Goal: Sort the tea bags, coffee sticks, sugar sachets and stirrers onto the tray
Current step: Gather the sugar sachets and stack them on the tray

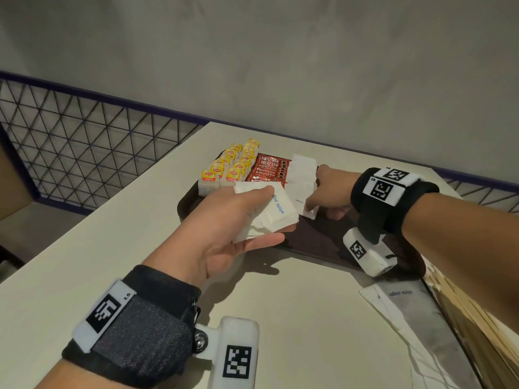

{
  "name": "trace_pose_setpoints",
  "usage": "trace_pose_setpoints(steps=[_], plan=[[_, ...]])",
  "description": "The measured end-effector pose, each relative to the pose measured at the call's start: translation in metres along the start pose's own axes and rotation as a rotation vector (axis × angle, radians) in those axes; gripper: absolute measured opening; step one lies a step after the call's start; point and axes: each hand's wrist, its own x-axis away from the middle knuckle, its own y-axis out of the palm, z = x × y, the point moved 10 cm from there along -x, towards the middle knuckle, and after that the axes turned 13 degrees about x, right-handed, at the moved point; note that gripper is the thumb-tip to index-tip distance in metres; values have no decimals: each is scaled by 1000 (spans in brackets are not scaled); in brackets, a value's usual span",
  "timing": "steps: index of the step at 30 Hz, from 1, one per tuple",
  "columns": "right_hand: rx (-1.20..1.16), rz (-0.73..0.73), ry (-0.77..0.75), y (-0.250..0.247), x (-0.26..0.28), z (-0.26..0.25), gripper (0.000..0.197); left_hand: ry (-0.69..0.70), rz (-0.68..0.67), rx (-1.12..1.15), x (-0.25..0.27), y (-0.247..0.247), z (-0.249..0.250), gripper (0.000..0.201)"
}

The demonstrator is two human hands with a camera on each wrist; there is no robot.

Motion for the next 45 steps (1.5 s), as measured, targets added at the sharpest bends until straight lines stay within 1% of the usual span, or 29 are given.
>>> trace_pose_setpoints(steps=[2, 4, 5, 6, 7, 8, 9, 10, 11, 12, 13, 15, 17, 18, 19, 20, 21, 22, 24, 25, 27, 30, 32, 34, 35, 38, 40, 43, 45], plan=[[43, 25, -32, -6, 6, 1, 63, 18, -1, -15, 2, 1, 2, 31], [29, 91, -98, -18, 21, -6, 47, 49, 5, -32, 5, 1, 6, 31], [-41, 106, -132, -23, 30, -10, 35, 65, 9, -43, 5, 2, 8, 32], [-169, 94, -166, -26, 42, -15, 25, 81, 21, -49, 5, 1, 9, 32], [-329, 47, -205, -26, 54, -21, 19, 95, 36, -51, 6, -1, 11, 33], [-488, -34, -259, -23, 68, -30, 17, 104, 45, -51, 6, -1, 12, 35], [-615, -136, -325, -19, 82, -40, 22, 110, 51, -51, 6, -2, 12, 36], [-673, -232, -386, -14, 95, -49, 31, 117, 55, -53, 7, -1, 13, 36], [-661, -293, -439, -8, 105, -57, 41, 126, 57, -57, 7, -1, 14, 37], [-601, -311, -484, -4, 113, -62, 46, 135, 62, -63, 8, -1, 14, 39], [-532, -284, -515, -3, 117, -65, 43, 141, 67, -70, 8, -1, 15, 41], [-475, -137, -536, -9, 116, -68, 27, 138, 67, -77, 8, -1, 14, 45], [-464, 96, -537, -29, 116, -68, 15, 122, 61, -74, 9, 1, 13, 48], [-408, 232, -547, -40, 118, -68, 11, 115, 61, -74, 11, 2, 14, 50], [-311, 362, -565, -50, 123, -70, 11, 110, 61, -70, 11, 2, 14, 52], [-192, 459, -593, -56, 129, -73, 12, 104, 55, -60, 13, 3, 15, 54], [-72, 520, -628, -57, 137, -79, 13, 100, 42, -47, 14, 5, 16, 54], [41, 540, -663, -54, 143, -86, 15, 102, 29, -34, 14, 7, 17, 51], [154, 480, -719, -41, 148, -94, 15, 121, 23, -20, 14, 7, 17, 40], [142, 425, -717, -38, 147, -93, 14, 134, 40, -18, 13, 4, 18, 37], [11, 328, -643, -40, 140, -84, 20, 141, 71, -19, 11, -2, 18, 39], [-258, 283, -486, -49, 124, -63, 30, 132, 60, -31, 8, -2, 16, 46], [-339, 173, -437, -41, 115, -56, 31, 132, 48, -36, 8, 0, 15, 49], [-363, 61, -428, -32, 110, -53, 21, 125, 50, -33, 8, 0, 14, 46], [-376, 49, -417, -31, 106, -49, 16, 119, 62, -19, 8, -1, 13, 42], [-454, 98, -311, -37, 83, -26, 11, 89, 111, 52, 8, -6, 14, 31], [-462, 63, -235, -29, 64, -13, 12, 83, 125, 88, 8, -8, 16, 26], [-344, -56, -162, -4, 39, 0, 19, 79, 127, 109, 9, -9, 19, 25], [-287, -88, -134, 8, 27, 3, 22, 78, 119, 113, 10, -8, 20, 25]])
